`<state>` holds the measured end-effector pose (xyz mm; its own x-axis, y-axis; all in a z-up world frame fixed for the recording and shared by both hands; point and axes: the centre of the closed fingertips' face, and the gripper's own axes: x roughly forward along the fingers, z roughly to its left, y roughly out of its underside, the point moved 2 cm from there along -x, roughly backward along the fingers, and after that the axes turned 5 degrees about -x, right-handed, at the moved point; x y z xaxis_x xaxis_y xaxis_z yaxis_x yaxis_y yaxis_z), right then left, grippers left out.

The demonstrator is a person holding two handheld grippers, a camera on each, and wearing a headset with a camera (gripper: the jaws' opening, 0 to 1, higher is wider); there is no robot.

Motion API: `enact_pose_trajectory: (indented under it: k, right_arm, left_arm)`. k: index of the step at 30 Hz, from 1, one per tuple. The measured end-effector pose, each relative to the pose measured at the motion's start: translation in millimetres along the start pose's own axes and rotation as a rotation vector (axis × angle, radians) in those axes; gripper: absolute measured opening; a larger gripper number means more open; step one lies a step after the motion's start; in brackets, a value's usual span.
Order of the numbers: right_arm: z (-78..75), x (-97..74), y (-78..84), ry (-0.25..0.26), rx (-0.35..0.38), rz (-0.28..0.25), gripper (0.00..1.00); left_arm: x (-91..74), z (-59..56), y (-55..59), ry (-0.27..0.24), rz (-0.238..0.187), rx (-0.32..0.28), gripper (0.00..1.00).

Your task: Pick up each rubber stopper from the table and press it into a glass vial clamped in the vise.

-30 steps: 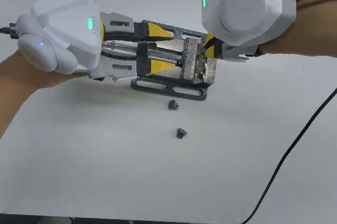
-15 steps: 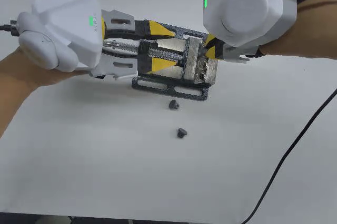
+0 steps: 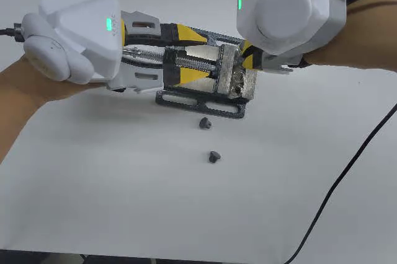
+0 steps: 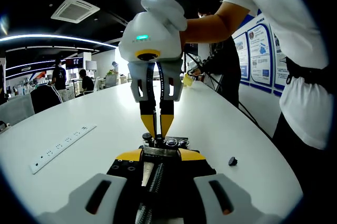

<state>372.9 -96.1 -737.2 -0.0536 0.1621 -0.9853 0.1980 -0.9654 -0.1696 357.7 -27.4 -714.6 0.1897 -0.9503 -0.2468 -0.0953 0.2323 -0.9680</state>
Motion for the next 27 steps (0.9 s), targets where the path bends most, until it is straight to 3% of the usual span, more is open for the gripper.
enact_pose_trajectory:
  k: [13,27]
  right_arm:
    - [1.5,-1.1,-0.3,0.025,-0.013,0.014,0.06]
    - [-2.0,-3.9,2.0,0.020,-0.006,-0.007,0.05]
  left_arm:
    - [0.6,-4.8,-4.2,0.006,0.000,0.008,0.21]
    - [-2.8,-10.3,-3.3,0.005,0.010,0.008,0.21]
